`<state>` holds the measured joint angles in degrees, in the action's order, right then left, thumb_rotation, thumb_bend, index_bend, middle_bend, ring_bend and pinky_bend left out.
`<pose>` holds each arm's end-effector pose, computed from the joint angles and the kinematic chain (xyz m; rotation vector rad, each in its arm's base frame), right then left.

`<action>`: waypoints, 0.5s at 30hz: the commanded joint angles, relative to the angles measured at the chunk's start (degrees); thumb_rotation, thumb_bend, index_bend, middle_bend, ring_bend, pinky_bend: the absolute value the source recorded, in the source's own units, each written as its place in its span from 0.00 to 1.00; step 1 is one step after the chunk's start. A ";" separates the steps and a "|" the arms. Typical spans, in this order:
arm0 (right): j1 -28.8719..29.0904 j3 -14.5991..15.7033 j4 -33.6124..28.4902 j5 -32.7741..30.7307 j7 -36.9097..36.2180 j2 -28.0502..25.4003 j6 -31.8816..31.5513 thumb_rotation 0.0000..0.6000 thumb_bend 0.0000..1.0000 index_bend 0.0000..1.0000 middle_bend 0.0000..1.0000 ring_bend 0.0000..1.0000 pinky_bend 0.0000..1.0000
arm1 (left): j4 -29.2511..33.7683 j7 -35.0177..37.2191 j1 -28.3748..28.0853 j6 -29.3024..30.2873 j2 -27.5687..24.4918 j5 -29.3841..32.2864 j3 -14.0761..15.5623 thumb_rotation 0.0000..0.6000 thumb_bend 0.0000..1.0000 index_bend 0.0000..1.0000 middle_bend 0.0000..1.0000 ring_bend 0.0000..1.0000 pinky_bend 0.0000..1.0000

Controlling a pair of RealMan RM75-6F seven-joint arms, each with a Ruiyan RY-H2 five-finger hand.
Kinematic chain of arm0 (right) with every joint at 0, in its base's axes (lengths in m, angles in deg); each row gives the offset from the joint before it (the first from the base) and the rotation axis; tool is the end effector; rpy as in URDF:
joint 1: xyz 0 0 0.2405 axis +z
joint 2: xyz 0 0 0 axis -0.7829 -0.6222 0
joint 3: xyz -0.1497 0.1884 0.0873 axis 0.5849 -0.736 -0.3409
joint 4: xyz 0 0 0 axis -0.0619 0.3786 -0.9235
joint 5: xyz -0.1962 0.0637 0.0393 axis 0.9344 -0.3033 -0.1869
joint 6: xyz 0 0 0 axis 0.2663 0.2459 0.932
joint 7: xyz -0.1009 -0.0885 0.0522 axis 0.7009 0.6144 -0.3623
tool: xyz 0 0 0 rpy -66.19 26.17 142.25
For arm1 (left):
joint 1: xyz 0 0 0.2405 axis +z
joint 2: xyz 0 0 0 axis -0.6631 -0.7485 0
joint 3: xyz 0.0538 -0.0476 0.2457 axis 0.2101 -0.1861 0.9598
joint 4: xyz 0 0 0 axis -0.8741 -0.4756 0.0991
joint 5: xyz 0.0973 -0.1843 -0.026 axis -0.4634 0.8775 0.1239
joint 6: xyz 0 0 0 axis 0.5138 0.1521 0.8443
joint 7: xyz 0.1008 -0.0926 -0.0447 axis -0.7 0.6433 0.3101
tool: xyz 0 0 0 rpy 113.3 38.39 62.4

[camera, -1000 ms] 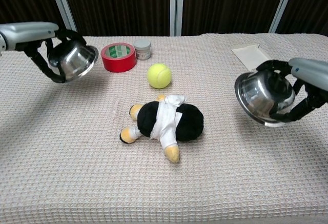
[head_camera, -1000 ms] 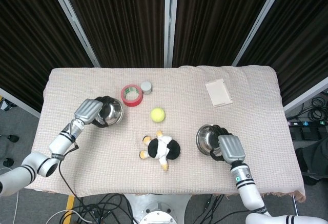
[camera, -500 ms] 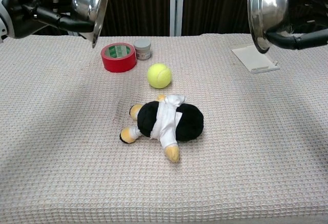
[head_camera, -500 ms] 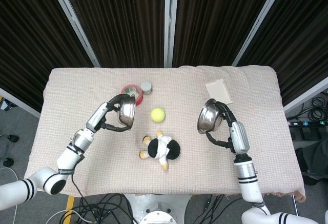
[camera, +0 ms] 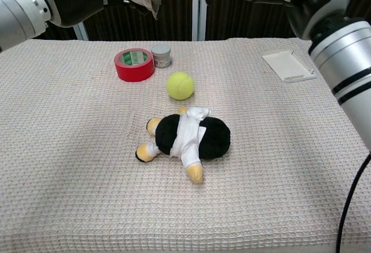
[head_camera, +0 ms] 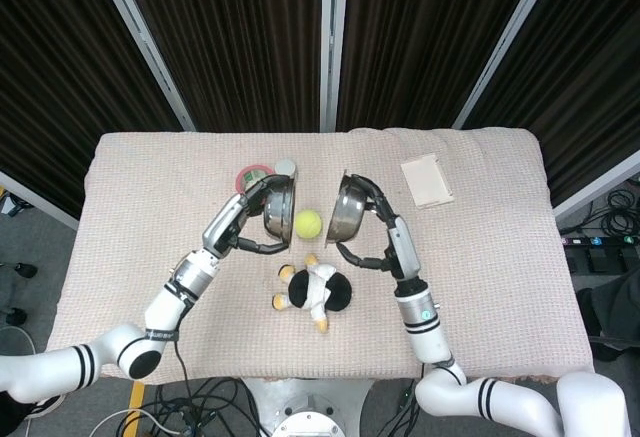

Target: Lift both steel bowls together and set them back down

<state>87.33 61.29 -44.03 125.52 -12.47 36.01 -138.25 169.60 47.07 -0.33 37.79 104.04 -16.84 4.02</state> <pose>-0.0857 -0.3142 -0.0111 1.1575 -1.5560 2.1964 -0.0879 0.3452 0.0175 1.2887 2.0870 1.9497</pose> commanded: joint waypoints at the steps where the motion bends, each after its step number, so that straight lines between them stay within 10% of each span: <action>1: 2.85 -1.51 1.81 -0.60 -0.22 1.70 3.19 1.00 0.25 0.28 0.32 0.24 0.36 | 0.67 -0.01 -0.59 -0.25 0.30 -0.06 -0.40 1.00 0.13 0.39 0.35 0.31 0.49; 15: 6.13 -3.21 3.54 -1.04 -2.01 2.75 3.41 1.00 0.25 0.28 0.32 0.24 0.36 | 1.59 0.29 -0.58 0.50 -1.09 0.81 -1.15 1.00 0.13 0.39 0.35 0.31 0.49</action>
<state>94.63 57.79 -39.64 124.44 -14.05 39.74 -133.61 171.40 47.11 -1.15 38.15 103.19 -16.29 2.89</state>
